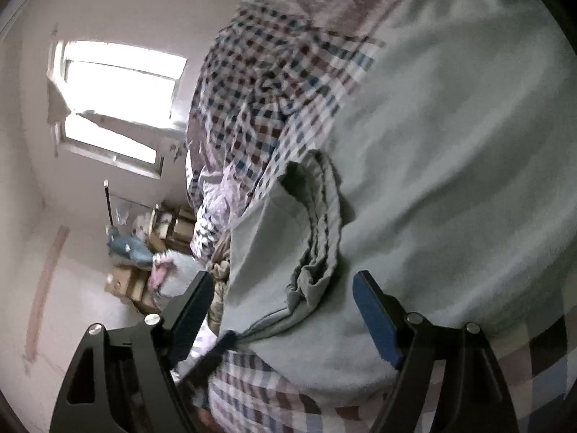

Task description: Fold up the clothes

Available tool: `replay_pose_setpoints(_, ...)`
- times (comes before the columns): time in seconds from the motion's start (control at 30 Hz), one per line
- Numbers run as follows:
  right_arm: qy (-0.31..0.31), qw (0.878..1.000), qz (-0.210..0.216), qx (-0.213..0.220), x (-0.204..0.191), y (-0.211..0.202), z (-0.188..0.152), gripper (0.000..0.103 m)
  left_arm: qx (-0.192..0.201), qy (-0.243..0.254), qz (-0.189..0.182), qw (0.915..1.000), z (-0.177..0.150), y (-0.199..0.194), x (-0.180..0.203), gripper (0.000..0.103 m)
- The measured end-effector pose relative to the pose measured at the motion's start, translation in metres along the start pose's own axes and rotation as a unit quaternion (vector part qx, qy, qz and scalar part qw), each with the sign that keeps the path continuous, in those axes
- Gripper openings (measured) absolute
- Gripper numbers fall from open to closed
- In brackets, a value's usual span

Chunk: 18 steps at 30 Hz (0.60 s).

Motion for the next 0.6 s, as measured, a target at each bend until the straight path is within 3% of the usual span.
replay_pose_setpoints(0.1,-0.052,0.998,-0.022,0.002,-0.015,0.003,-0.003,0.07,0.052,-0.102,0.053,0.992,-0.003,-0.04,-0.065,0.073)
replay_pose_setpoints(0.13,-0.07,0.997,-0.029,0.003,-0.021,0.004,-0.005,0.068,0.062,-0.133,0.054,0.9878,-0.007,-0.048,-0.083,0.073)
replay_pose_setpoints(0.27,-0.152,0.986,-0.068,0.006,-0.048,0.018,-0.015,0.065,0.092,-0.182,0.049,0.9777,-0.021,-0.064,-0.114,0.072)
replay_pose_setpoints(0.33,-0.167,0.984,-0.065,0.008,-0.06,0.022,-0.018,0.064,0.106,-0.188,0.041,0.9756,-0.022,-0.063,-0.114,0.072)
replay_pose_setpoints(0.47,-0.13,0.991,-0.043,-0.012,-0.06,0.04,-0.016,0.063,0.115,-0.194,0.043,0.9733,-0.02,-0.06,-0.115,0.072)
replay_pose_setpoints(0.6,-0.072,0.992,-0.095,-0.048,-0.032,0.063,-0.017,0.063,0.109,-0.222,0.049,0.9678,-0.027,-0.053,-0.128,0.071)
Point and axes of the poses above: each gripper's, at about its wrist camera, not at the fingertips, and y roughly the way its jaws point, x to its right, z to its top, the point moved 5 cm from there along y, roughly the way its jaws point, and after that the axes turned 11 degrees about -z, right-handed, at the moved point
